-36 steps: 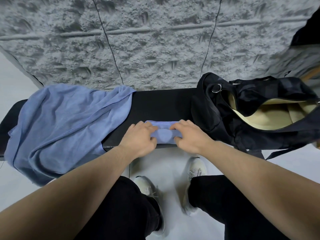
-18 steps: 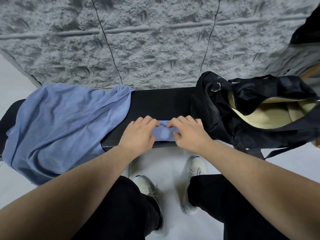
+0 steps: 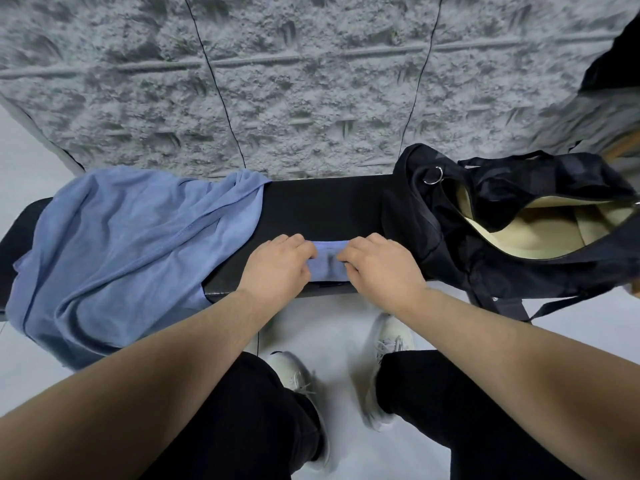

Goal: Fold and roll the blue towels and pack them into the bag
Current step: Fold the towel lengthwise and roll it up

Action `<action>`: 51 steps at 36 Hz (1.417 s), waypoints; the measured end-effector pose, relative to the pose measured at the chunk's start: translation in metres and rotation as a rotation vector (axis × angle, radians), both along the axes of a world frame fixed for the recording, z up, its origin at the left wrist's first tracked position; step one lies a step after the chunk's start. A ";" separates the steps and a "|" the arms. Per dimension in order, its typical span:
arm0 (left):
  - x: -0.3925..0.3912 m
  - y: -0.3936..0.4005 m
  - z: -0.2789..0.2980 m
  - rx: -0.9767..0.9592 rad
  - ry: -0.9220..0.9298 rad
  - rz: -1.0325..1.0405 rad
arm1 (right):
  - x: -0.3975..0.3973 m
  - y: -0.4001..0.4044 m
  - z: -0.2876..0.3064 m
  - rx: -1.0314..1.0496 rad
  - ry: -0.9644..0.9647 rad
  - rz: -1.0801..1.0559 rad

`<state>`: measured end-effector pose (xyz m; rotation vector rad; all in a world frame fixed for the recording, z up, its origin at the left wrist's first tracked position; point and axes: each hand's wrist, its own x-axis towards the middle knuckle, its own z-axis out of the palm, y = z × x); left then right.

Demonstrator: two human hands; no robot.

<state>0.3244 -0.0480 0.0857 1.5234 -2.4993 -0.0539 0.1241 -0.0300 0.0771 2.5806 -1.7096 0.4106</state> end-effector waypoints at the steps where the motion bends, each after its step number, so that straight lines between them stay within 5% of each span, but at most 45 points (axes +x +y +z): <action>1: 0.000 0.001 -0.001 -0.008 -0.004 -0.008 | 0.000 0.002 -0.001 -0.014 0.028 0.013; 8: 0.003 -0.001 0.000 0.094 -0.031 -0.032 | -0.003 0.001 -0.005 0.070 0.111 0.053; 23: 0.000 -0.003 0.003 0.325 0.006 0.049 | -0.005 -0.012 0.002 0.308 -0.073 -0.021; 38: 0.003 0.000 -0.012 -0.046 -0.100 0.004 | -0.002 -0.007 -0.001 0.221 -0.020 0.010; 51: 0.002 -0.005 -0.013 0.095 -0.108 -0.022 | -0.003 -0.013 -0.006 0.279 0.039 0.014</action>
